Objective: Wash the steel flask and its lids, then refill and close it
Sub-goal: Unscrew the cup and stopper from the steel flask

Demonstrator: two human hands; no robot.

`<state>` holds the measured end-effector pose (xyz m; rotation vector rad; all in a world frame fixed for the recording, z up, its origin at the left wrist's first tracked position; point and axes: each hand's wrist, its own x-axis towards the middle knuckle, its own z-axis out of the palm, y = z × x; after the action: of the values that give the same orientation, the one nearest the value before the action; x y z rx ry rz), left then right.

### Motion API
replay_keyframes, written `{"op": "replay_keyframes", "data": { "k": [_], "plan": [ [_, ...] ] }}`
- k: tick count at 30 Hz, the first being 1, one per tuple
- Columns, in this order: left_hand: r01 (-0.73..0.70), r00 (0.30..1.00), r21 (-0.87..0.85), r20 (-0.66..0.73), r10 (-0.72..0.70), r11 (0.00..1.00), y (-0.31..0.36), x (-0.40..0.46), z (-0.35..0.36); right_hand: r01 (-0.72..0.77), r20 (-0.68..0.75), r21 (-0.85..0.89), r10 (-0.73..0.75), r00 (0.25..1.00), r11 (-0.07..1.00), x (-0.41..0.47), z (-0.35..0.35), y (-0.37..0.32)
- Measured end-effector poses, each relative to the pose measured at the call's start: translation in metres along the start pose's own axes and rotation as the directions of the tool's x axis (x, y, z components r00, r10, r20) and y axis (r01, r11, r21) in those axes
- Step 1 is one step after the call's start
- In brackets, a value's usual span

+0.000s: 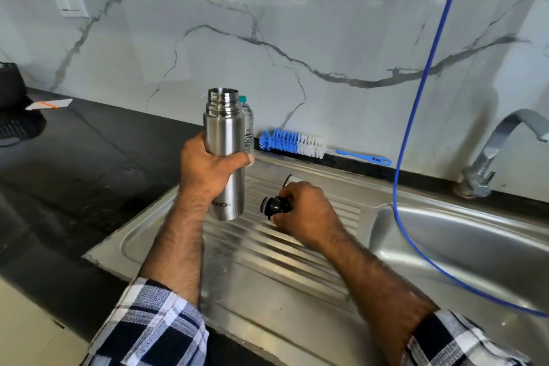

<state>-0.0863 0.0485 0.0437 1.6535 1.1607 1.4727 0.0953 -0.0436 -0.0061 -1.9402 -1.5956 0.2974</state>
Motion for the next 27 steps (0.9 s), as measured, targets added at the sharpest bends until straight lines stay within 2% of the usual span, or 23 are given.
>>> {"op": "replay_keyframes", "data": {
  "k": [3,13,18,24,27],
  "plan": [
    [-0.018,1.0,0.0,-0.008,0.018,1.0,0.001,0.003,-0.001,-0.006,-0.017,-0.063,0.005,1.0,0.998,0.001,0.004,0.002],
    [-0.036,0.999,-0.029,0.014,0.037,0.999,0.002,0.0,-0.001,-0.021,-0.01,-0.074,0.02,1.0,0.997,-0.005,0.004,0.006],
    [-0.026,0.999,-0.03,0.046,0.028,0.999,0.004,-0.004,0.001,-0.078,-0.053,0.032,0.079,0.995,0.996,-0.006,-0.023,0.011],
    [0.001,0.997,-0.086,0.079,0.006,0.996,0.022,-0.025,0.008,-0.102,-0.221,0.218,0.151,0.963,0.971,-0.023,-0.095,0.034],
    [-0.009,0.989,-0.112,0.148,0.026,0.994,0.04,-0.046,0.027,-0.063,-0.291,0.273,0.144,0.946,0.96,-0.036,-0.131,0.049]
  ]
}}
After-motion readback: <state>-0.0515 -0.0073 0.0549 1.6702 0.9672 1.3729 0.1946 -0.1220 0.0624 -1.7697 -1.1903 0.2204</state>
